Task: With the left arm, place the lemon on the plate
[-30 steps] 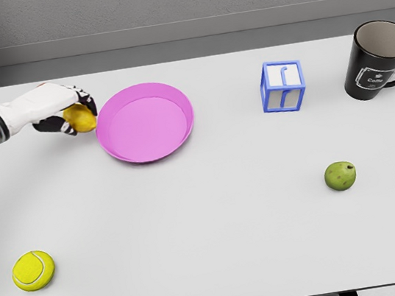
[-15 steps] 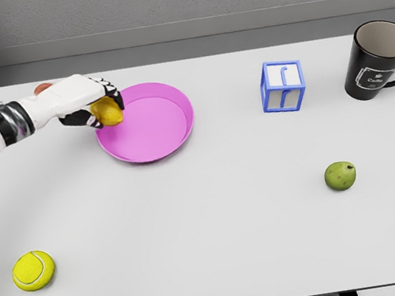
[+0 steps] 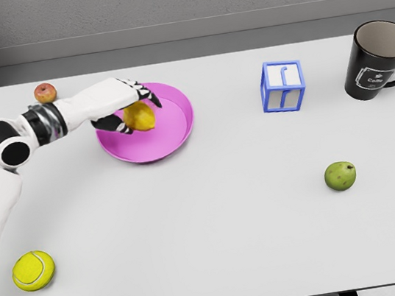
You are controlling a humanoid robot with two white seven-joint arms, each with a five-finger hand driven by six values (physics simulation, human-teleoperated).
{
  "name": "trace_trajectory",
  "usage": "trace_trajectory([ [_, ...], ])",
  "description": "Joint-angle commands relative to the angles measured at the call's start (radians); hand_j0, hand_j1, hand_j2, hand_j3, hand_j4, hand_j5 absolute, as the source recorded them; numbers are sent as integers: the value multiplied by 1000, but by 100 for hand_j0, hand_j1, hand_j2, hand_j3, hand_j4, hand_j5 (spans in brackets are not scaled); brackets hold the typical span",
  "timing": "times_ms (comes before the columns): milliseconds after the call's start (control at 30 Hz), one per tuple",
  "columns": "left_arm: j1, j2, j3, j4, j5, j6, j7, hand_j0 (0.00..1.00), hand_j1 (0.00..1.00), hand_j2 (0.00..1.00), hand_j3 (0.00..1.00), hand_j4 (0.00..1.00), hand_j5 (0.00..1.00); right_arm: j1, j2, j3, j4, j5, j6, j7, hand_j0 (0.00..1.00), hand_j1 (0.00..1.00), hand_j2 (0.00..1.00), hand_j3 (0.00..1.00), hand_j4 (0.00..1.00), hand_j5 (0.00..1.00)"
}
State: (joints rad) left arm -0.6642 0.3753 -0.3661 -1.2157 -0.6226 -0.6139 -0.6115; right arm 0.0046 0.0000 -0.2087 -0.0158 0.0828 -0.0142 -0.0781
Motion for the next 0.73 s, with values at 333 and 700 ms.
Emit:
trace_trajectory([
  [333, -6, 106, 205, 2, 34, 3, 1, 100, 100, 100, 100, 100, 100, 0, 0, 0, 0, 0, 0, 0, 100, 100, 100, 100, 100, 100],
  [700, 149, 246, 257, 38, 133, 3, 1, 100, 100, 100, 100, 100, 100, 0, 0, 0, 0, 0, 0, 0, 100, 100, 100, 100, 100, 100],
])
